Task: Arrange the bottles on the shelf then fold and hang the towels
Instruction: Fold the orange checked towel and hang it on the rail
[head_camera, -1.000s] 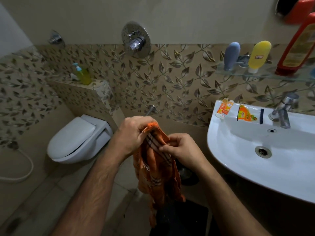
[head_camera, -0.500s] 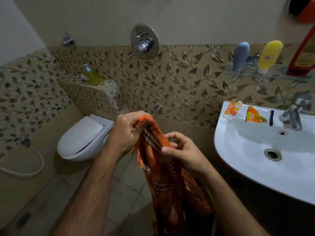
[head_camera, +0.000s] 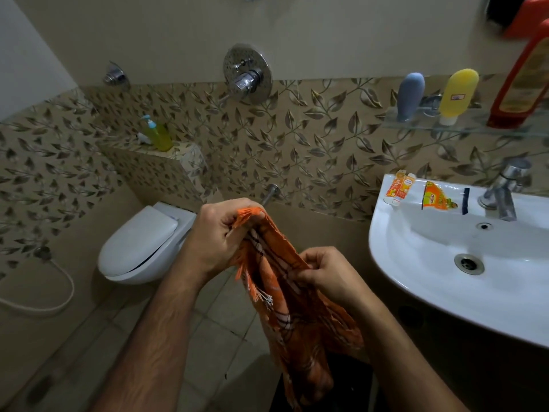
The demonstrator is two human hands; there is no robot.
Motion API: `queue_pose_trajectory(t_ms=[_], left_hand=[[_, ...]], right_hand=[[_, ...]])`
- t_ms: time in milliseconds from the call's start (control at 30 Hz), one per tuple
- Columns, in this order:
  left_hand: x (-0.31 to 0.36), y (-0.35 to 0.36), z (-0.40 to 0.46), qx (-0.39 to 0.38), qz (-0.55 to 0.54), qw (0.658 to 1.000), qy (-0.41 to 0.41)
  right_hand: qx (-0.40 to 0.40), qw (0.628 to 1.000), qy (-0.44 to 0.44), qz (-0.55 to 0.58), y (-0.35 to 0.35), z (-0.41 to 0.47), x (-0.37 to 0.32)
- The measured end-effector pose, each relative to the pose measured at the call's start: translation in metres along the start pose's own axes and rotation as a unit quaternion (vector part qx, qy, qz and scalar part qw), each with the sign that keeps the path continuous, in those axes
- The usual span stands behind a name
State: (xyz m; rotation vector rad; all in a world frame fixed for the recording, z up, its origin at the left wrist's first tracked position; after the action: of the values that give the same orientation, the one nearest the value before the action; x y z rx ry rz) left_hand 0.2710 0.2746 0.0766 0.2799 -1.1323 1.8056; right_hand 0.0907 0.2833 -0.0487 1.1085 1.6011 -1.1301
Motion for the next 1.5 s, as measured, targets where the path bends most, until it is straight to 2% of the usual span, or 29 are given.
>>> queue_pose_trajectory(t_ms=[100, 167, 333, 467, 533, 600, 733, 833, 967, 1067, 1233, 1367, 1500], left_hand=[[-0.002, -0.004, -0.001, 0.022, -0.044, 0.999, -0.013], [-0.006, -0.009, -0.001, 0.034, -0.056, 0.998, -0.020], [-0.025, -0.020, -0.004, 0.052, -0.050, 0.997, -0.022], [-0.036, -0.026, -0.010, 0.080, -0.047, 0.996, -0.016], [-0.039, -0.029, -0.010, 0.116, -0.043, 0.992, -0.017], [-0.043, -0.033, -0.009, 0.148, -0.038, 0.988, -0.026], [-0.050, -0.036, -0.012, 0.158, -0.033, 0.986, -0.045], [-0.058, -0.036, -0.016, 0.170, -0.047, 0.982, -0.068], [-0.070, -0.038, -0.019, 0.194, -0.071, 0.973, -0.103], [-0.080, -0.044, -0.022, 0.205, -0.042, 0.972, -0.108], [-0.104, -0.043, -0.027, 0.209, 0.024, 0.968, -0.139], [-0.120, -0.034, -0.027, 0.213, 0.116, 0.957, -0.162], [-0.133, -0.016, -0.035, 0.211, 0.213, 0.911, -0.282]], right_hand=[[-0.070, 0.996, 0.048, 0.030, 0.003, 0.001, 0.011], [-0.078, 0.991, 0.053, 0.093, 0.005, 0.001, 0.017], [0.029, 0.989, 0.026, 0.146, -0.017, 0.002, 0.020], [0.124, 0.989, -0.063, 0.041, -0.035, -0.005, 0.008], [0.137, 0.986, -0.087, -0.022, -0.033, -0.007, 0.004], [0.104, 0.989, -0.077, -0.069, -0.025, -0.008, 0.004], [0.004, 0.995, -0.023, -0.100, -0.014, -0.008, 0.009], [-0.011, 0.992, 0.003, -0.123, -0.013, -0.005, 0.011], [-0.003, 0.992, -0.005, -0.123, -0.020, -0.004, 0.011], [0.024, 0.991, -0.018, -0.132, -0.029, -0.004, 0.011], [0.080, 0.952, -0.081, -0.284, -0.027, 0.002, 0.014], [0.073, 0.946, -0.117, -0.293, -0.020, 0.001, 0.019], [0.159, 0.950, -0.135, -0.232, -0.015, 0.004, 0.012]])
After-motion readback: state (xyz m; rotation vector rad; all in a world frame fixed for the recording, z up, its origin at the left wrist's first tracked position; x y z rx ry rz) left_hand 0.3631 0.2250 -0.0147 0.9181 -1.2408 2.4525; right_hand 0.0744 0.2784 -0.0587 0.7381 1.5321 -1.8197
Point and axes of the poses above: each hand's wrist, its own z-axis towards the middle knuckle, its own y-axis out of the palm, x = y × z, the point moved 3 cm from there along z, towards the middle knuckle, and after that the axes turned 7 degrees about x, right-handed, at the moved point
